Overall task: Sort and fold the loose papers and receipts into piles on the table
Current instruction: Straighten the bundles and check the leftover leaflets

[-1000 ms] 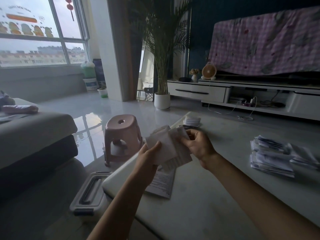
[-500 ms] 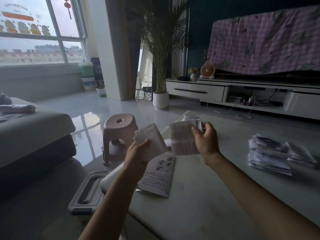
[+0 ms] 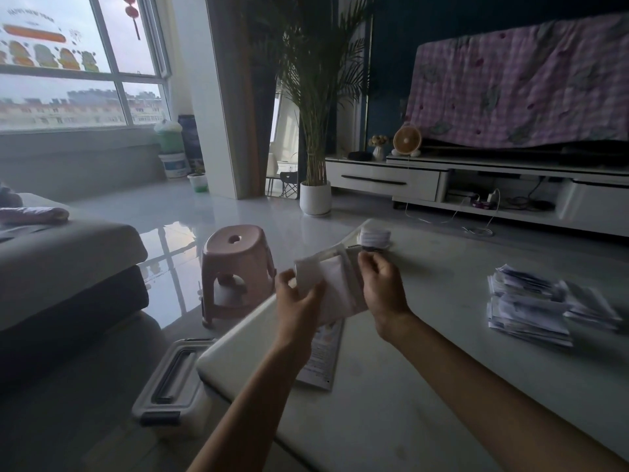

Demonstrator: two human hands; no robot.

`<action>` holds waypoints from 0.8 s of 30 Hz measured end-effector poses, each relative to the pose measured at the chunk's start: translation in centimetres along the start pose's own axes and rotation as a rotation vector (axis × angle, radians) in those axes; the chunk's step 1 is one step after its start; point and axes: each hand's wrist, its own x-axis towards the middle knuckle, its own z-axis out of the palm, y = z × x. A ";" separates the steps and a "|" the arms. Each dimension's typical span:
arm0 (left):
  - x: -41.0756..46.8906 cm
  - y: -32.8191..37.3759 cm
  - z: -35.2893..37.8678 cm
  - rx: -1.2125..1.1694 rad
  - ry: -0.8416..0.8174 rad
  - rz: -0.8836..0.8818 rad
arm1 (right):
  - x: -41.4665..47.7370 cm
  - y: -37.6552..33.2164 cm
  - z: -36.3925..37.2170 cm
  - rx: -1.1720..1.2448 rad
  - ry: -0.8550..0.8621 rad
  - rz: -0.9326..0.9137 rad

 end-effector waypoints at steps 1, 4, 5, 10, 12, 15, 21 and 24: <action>-0.1 0.1 0.2 0.001 0.005 0.022 | 0.1 0.1 -0.1 -0.048 0.043 -0.043; -0.3 0.3 0.6 0.018 0.022 0.059 | 0.1 0.0 -0.3 -0.162 0.195 -0.164; -0.3 0.4 0.7 0.018 0.035 0.072 | 0.1 0.0 -0.4 -0.175 0.241 -0.204; 0.2 0.6 0.6 -0.048 0.070 0.068 | 0.3 0.0 -0.9 -0.198 0.317 -0.277; 0.2 0.6 0.7 -0.016 0.062 0.046 | 0.4 0.1 -0.9 -0.191 0.327 -0.258; 0.5 0.8 0.3 -0.050 0.064 -0.023 | 1.6 -0.2 -2.0 -0.195 0.440 -0.238; 1.2 1.1 -0.9 -0.003 0.005 -0.140 | 3.4 -1.1 -5.7 -0.255 0.076 -0.290; 1.5 1.8 -1.0 -0.044 -0.066 -0.202 | 3.9 -1.7 -7.0 -0.385 -0.060 -0.291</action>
